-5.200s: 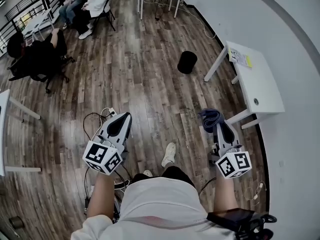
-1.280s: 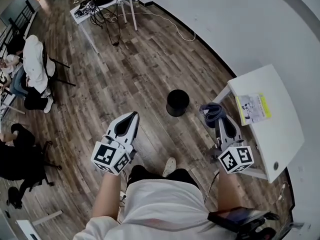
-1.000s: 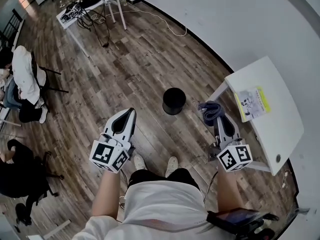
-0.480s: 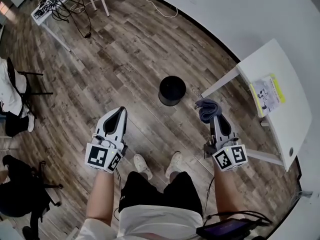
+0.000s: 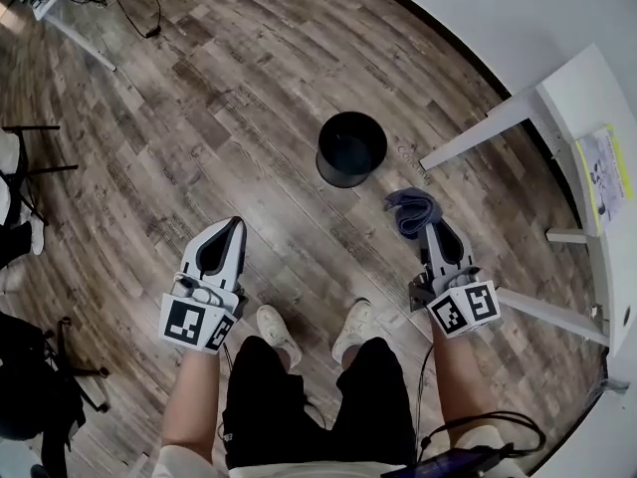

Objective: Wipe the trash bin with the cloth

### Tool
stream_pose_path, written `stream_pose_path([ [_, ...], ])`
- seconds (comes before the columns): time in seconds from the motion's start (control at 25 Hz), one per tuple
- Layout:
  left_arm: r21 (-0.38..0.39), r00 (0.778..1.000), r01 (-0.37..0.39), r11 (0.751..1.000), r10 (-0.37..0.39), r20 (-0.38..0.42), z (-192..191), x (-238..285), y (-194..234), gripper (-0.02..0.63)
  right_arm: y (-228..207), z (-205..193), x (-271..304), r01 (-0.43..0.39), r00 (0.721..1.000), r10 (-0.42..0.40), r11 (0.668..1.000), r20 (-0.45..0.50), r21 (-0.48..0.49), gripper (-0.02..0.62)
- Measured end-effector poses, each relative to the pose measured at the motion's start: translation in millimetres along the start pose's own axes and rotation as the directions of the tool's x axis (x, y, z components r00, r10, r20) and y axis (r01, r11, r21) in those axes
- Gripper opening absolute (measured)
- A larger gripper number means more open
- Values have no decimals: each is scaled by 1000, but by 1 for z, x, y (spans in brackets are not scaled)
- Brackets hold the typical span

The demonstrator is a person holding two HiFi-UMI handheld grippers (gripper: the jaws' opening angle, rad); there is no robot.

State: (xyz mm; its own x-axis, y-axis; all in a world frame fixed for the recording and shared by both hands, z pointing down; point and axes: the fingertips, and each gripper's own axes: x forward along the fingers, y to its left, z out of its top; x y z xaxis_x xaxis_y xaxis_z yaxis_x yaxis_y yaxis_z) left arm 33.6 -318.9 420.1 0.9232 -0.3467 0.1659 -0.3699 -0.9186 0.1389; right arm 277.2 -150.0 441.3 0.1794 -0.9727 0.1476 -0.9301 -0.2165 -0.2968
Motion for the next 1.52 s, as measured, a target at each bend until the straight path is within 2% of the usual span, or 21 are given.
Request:
stream_pose_path([
  [0.16, 31, 1000, 14, 999, -14, 20, -66, 22, 19, 9, -23, -74, 22, -24, 1000, 23, 1000, -9, -12, 44],
  [0.36, 33, 999, 25, 999, -26, 43, -147, 41, 46, 9, -51, -158, 46, -55, 999, 54, 998, -4, -19, 44],
  [0.52, 84, 998, 66, 994, -67, 5, -217, 59, 55, 9, -71, -214, 63, -67, 998, 67, 998, -2, -21, 46],
  [0.72, 68, 997, 68, 995, -70, 33, -276, 86, 70, 9, -93, -272, 85, -79, 997, 79, 996, 0, -35, 44],
  [1.0, 96, 996, 76, 992, -79, 28, -325, 101, 80, 9, -118, -318, 106, -78, 996, 79, 996, 29, -31, 46],
  [1.24, 117, 996, 71, 991, -76, 38, -337, 97, 86, 8, -124, -341, 130, -79, 995, 80, 997, 53, -20, 46],
  [1.36, 112, 996, 84, 990, -87, 25, -339, 92, 83, 9, -111, -359, 143, -87, 995, 87, 996, 41, 3, 44],
  [1.52, 93, 995, 88, 992, -91, 28, -339, 87, 85, 9, -72, -391, 173, -162, 987, 162, 987, -9, -8, 46],
])
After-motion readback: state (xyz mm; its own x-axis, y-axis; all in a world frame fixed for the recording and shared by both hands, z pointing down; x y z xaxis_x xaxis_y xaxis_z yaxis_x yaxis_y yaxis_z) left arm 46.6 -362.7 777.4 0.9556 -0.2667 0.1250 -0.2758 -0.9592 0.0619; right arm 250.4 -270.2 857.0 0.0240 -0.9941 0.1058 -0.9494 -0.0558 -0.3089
